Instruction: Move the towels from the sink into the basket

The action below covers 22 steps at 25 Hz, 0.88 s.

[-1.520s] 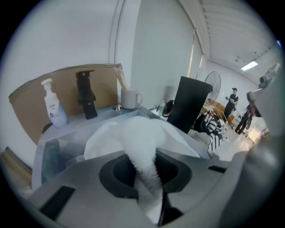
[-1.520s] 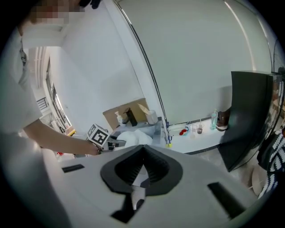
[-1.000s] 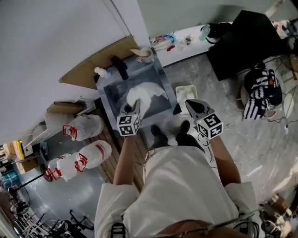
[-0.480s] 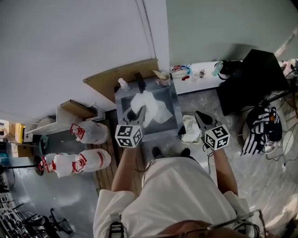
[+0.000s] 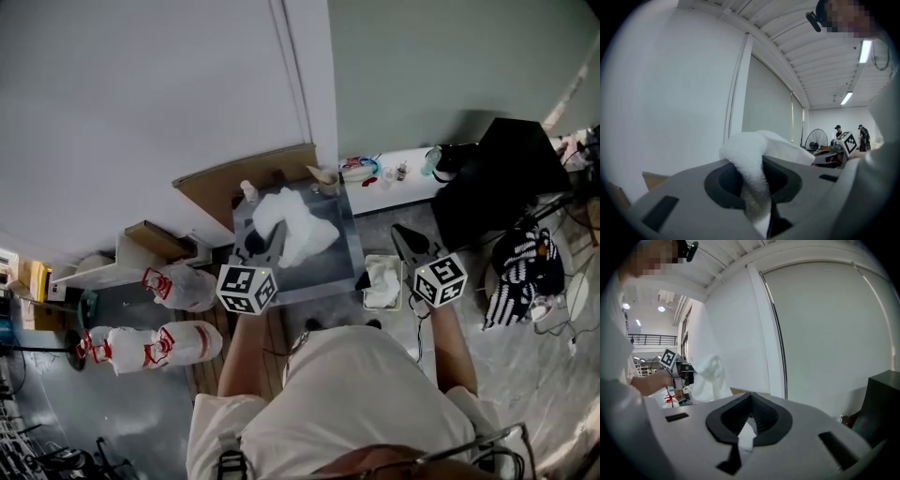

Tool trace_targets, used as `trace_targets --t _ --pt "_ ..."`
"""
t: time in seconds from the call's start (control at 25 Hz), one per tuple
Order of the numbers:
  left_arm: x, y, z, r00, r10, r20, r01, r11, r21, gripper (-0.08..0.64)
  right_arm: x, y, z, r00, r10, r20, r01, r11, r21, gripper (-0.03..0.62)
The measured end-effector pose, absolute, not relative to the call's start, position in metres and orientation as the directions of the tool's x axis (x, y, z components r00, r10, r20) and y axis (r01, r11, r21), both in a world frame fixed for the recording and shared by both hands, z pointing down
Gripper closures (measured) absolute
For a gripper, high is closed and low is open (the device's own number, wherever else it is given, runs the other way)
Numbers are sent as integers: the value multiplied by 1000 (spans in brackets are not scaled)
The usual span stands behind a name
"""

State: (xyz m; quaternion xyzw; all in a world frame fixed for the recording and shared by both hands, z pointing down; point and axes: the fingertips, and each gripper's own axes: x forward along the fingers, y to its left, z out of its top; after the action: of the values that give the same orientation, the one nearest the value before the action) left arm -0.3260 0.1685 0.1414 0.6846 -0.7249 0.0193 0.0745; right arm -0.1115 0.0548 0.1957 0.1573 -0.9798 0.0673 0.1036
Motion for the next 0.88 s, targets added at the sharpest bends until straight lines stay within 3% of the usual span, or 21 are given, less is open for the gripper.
trace_targets --t 0.44,0.88 --pt "-306 147 124 25 -992 124 -998 -18 55 482 -89 53 183 -907 -360 216 -383 921 -75 588" --pt "-199 73 75 323 -946 26 -946 -323 20 482 2 42 181 -801 -556 222 -580 813 -57 589"
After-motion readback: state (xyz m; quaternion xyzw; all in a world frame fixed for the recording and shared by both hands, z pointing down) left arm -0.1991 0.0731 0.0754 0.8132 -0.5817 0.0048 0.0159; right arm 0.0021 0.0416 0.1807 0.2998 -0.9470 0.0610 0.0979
